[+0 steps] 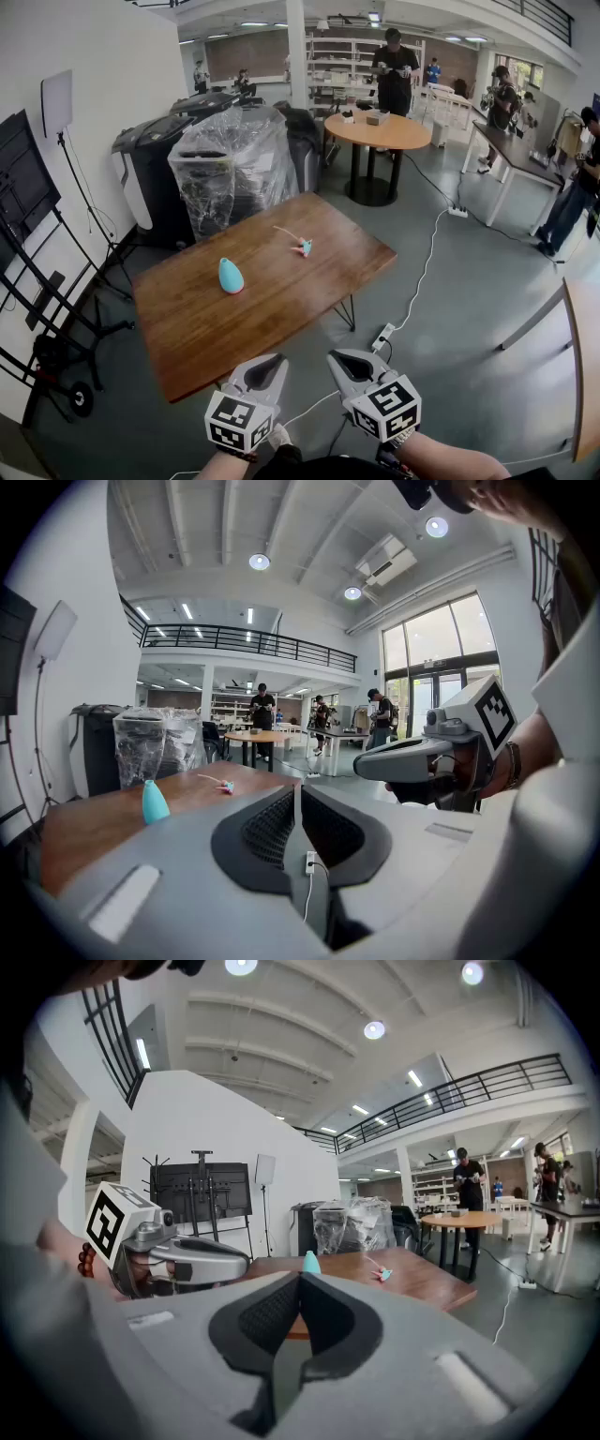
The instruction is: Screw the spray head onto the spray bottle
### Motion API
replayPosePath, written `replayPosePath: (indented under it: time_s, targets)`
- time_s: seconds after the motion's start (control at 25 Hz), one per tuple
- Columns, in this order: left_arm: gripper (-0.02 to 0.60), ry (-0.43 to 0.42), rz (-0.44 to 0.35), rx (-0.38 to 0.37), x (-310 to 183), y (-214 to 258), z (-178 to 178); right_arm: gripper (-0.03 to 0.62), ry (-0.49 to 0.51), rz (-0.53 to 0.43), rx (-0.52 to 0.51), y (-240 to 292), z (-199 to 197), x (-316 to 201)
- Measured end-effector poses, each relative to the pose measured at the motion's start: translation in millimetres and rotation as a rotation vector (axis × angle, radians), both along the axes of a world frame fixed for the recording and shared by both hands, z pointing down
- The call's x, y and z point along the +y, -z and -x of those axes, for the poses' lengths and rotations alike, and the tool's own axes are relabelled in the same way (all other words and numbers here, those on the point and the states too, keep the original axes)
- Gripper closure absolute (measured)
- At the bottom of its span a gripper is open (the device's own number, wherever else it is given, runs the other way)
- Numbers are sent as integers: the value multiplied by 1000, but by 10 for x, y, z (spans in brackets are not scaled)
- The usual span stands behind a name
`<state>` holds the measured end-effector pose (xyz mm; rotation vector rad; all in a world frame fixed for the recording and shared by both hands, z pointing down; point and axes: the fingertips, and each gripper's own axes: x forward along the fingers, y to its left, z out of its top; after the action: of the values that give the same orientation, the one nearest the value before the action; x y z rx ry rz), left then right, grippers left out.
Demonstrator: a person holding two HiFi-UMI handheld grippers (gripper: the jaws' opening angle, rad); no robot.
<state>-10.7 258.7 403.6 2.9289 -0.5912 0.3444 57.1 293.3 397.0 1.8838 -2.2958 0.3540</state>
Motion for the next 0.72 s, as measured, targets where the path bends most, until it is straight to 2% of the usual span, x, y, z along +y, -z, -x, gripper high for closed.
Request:
replayPosePath:
  time_s: [0.32,0.72]
  targets:
    - [531,-92,27,-19,-908,-71,135,603,-92,25,32,1,54,-949]
    - [512,-160,85,-44,-1535,-223,17,603,-166,62,45,-25,-86,-1631]
